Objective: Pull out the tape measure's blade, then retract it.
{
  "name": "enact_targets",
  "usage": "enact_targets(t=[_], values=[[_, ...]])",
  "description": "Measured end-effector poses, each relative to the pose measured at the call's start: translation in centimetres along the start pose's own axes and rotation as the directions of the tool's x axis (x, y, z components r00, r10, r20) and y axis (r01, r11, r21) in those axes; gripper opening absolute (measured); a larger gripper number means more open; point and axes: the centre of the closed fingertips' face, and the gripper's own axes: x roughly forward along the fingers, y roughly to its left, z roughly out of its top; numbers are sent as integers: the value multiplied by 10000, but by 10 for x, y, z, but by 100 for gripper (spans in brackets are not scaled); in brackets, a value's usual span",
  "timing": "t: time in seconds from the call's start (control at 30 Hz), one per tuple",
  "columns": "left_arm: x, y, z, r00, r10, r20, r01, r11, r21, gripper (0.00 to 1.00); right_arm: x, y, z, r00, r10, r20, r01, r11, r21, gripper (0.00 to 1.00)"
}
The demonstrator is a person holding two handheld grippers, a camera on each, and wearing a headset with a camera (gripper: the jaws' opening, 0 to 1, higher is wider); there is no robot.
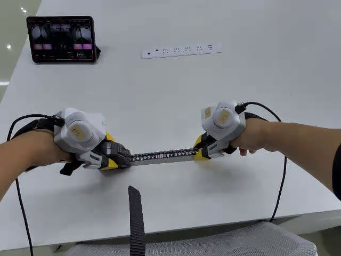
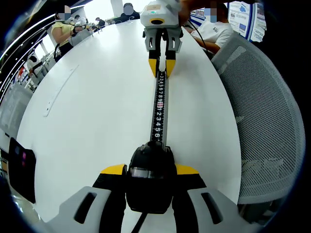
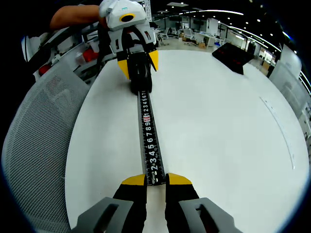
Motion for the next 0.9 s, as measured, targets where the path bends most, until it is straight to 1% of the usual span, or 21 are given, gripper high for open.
enact_targets(t=[0.6,0.9], values=[[0,0,-1,10000,43,28,-43,10000,-49,31,-7,2,-6,10000,-51,-70,51,10000,-7,10],[0,1,0,10000,25,23,-25,10000,-68,31,-12,0,-12,9999,-54,-96,54,10000,26,10]])
